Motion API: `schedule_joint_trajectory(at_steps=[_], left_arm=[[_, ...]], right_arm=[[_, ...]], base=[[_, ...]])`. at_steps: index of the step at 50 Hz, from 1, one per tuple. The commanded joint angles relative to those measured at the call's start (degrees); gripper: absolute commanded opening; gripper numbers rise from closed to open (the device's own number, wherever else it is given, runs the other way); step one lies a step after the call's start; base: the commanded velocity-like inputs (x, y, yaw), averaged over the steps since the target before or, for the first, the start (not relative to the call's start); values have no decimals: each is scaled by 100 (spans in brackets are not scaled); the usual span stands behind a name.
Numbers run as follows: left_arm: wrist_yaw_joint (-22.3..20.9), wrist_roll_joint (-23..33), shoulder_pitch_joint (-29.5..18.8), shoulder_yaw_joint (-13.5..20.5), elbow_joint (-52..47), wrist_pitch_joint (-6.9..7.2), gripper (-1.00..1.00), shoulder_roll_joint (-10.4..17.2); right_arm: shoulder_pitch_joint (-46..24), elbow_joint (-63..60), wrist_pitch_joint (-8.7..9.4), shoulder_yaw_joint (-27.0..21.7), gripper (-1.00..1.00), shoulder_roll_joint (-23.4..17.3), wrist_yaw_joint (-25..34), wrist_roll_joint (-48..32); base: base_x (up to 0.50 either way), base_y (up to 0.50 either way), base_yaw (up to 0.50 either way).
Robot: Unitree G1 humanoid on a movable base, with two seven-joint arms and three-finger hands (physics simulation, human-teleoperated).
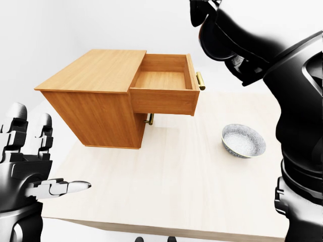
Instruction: Put the ketchup in the top drawer of the cabinet.
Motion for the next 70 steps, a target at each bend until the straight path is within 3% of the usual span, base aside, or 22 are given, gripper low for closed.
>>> schedule_joint_trajectory(at_steps=[1, 5, 14, 22, 32, 41, 70], left_arm=[[17, -20, -39, 25, 6, 0, 100, 16], [20, -42, -66, 57, 31, 0, 100, 23], [32, -6, -54, 10, -5, 0, 100, 19], [37, 31, -38, -43, 51, 0, 100, 24], [39, 16, -28, -32, 52, 0, 100, 25], [42, 7, -48, -22, 60, 0, 100, 35], [29, -17, -62, 12, 79, 0, 100, 27]], right_arm=[[-1255, 1619, 0, 172, -100, 231, 0, -292], [-1705, 2523, 0, 14, -100, 662, 0, -675], [-2310, 3552, 0, -380, -100, 1191, 0, -1009], [-3371, 5451, 0, -441, -100, 1468, 0, -366], [-3901, 6459, 0, -333, -100, 1721, 0, 170], [-4204, 7226, 0, -296, -100, 1788, 0, 754], [-4446, 8291, 0, -251, -100, 1811, 0, 1323]], base=[[0, 0, 0], [0, 0, 0], [0, 0, 0], [0, 0, 0], [0, 0, 0], [0, 0, 0], [0, 0, 0]])
